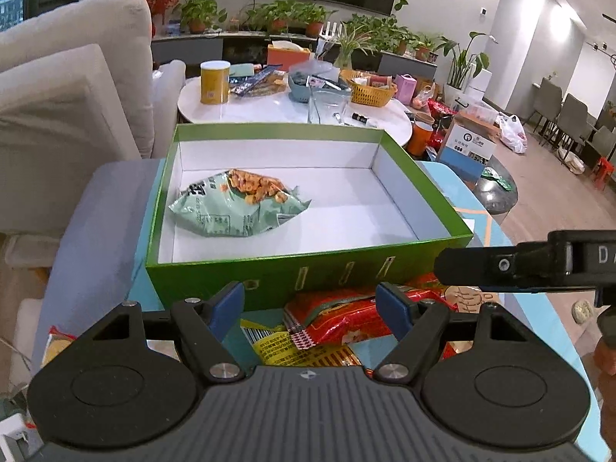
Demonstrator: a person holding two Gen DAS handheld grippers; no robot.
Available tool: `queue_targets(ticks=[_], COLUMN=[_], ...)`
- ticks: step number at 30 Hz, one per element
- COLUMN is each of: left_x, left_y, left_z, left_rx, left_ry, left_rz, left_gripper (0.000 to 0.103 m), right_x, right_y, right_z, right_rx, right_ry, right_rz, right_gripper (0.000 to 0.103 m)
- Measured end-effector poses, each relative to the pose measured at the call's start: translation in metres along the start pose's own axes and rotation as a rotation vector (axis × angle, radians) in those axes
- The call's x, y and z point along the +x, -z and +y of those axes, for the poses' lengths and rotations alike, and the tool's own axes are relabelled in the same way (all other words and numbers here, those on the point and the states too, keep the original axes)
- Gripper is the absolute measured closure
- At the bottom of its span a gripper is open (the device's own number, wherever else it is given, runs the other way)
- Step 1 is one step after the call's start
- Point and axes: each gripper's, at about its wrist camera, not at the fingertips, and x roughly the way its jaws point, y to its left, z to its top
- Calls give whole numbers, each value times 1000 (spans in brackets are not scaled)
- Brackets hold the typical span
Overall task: Organize snacks
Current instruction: 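Move the right gripper to the red chip bag beside the box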
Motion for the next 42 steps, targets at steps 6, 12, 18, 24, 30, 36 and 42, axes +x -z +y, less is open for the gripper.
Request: queue_targets(ticks=[6,12,18,24,30,36,42], left_x=[7,12,17,19,24,29,36], left_y=[3,3,5,5,5,5,7], left_z=[-2,-2,-1,-1,-4,-3,1], left_rx=[5,-8,-23,-31,-36,-45,-88], left_ry=[-18,-12,-4,8,20,32,61], left_rz=[9,17,26,28,28,31,52], left_gripper=[30,30,30,30,28,26,25], right_x=[7,13,14,18,21,25,30], right_y=[1,2,1,2,1,1,0], right_z=[-7,-12,-16,-18,-19,-22,-26], right_rx=[33,53,65,70,70,69,95], right_ry=[-5,1,1,11,13,26,13], right_rz=[20,41,38,42,45,51,59], right_gripper=[13,17,18,18,18,18,15])
